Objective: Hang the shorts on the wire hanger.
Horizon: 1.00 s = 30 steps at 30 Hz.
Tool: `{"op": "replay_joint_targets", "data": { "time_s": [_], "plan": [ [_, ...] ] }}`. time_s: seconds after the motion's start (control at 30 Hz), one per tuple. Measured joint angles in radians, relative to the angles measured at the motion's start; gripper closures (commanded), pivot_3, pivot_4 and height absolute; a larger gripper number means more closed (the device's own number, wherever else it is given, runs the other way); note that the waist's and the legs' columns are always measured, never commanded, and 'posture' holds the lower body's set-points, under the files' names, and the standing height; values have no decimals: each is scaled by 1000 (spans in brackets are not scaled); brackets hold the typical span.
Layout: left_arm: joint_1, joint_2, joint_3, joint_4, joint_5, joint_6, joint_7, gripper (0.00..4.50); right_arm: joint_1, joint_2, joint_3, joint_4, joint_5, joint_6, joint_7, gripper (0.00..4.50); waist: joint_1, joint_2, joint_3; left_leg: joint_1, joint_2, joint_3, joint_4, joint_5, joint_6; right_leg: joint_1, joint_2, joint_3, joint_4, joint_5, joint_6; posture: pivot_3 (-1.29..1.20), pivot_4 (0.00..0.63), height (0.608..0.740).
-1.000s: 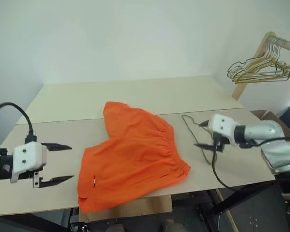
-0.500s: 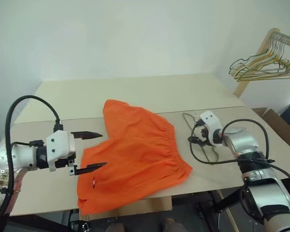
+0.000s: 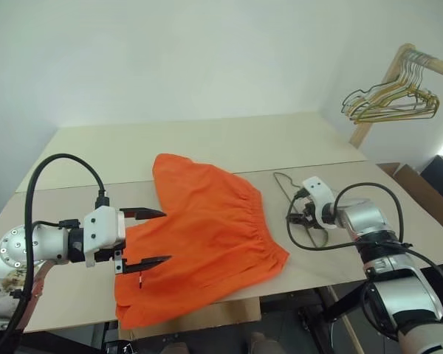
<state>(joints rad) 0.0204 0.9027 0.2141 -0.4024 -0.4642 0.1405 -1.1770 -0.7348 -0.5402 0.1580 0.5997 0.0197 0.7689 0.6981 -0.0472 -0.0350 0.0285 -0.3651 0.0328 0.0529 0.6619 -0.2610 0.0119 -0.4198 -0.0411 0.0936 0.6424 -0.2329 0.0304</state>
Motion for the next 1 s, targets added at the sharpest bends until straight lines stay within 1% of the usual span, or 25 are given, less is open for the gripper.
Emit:
{"op": "replay_joint_targets", "data": {
  "time_s": [0.07, 0.17, 0.23, 0.27, 0.5, 0.6, 0.67, 0.8, 0.9, 1.0],
  "plan": [
    [0, -5, -1, 0, 0, -2, 2, 0, -2, 0, 3, 6, -6, 0, 0, 2586, 1, -1, -1, 1, 0, 0, 0, 0, 0, 1, 0, 0, 0, 0, 0, 43, 0, 740],
    [0, -8, -4, 0, 0, -3, 6, 0, -6, 0, 6, 17, -16, 0, -1, 3536, 2, -3, -2, 2, 0, 0, 0, 0, 0, 2, 0, 0, 0, 0, 0, 44, 0, 740],
    [-1, -11, -9, 0, 0, -3, 8, 0, -8, 0, 5, 21, -21, 0, -3, 4275, 1, -3, -3, 2, 0, 0, 0, 0, 0, 2, 0, 0, 0, 0, 0, 43, 0, 740],
    [-1, -11, -11, 0, 0, -3, 8, 0, -9, 0, 5, 22, -23, 0, -3, 4454, 2, -3, -3, 2, 1, 0, 0, 0, 0, 2, 0, 0, 0, 0, 0, 43, 0, 740],
    [-15, -40, -25, 0, -7, -3, 14, 0, -7, 14, -13, 25, -29, -5, -47, 4454, 1, -5, -5, 3, 1, 0, 0, 0, 0, 3, 1, 0, 0, 0, 0, 41, 0, 740],
    [-38, -88, -32, 2, -13, 11, 51, 0, 29, 15, -26, -36, -26, -11, -76, 4454, 4, -5, -5, 3, 0, 0, 0, 0, 0, 2, 1, 1, 0, 0, 1, 41, 0, 740],
    [-75, -156, -40, 8, -16, 47, 125, 0, 69, 19, -61, -127, -13, -13, -104, 4454, 6, -3, -4, 0, 0, -1, 0, 0, 0, 0, 0, 1, 0, 1, 1, 45, 0, 740],
    [-217, -318, -69, 58, -65, 255, 356, 0, 88, 39, -122, -361, 25, 3, -148, 4454, 5, -1, -4, -3, 0, -5, 2, 0, 0, -3, 1, 1, 2, 1, 2, 33, 0, 740],
    [-302, -435, -73, 111, -146, 400, 483, 0, 94, 75, -146, -540, 44, -4, -184, 4454, 3, -1, -4, -4, 0, -9, 2, 0, 0, -3, 1, 0, 2, 1, 2, 15, 0, 740],
    [-374, -531, -63, 155, -252, 495, 552, 0, 171, 129, -140, -705, 45, -127, -210, 4454, 5, -2, -4, -6, -1, -12, 2, 0, 0, -3, 0, -2, 0, 1, 2, 6, 0, 740]
  ]
}}
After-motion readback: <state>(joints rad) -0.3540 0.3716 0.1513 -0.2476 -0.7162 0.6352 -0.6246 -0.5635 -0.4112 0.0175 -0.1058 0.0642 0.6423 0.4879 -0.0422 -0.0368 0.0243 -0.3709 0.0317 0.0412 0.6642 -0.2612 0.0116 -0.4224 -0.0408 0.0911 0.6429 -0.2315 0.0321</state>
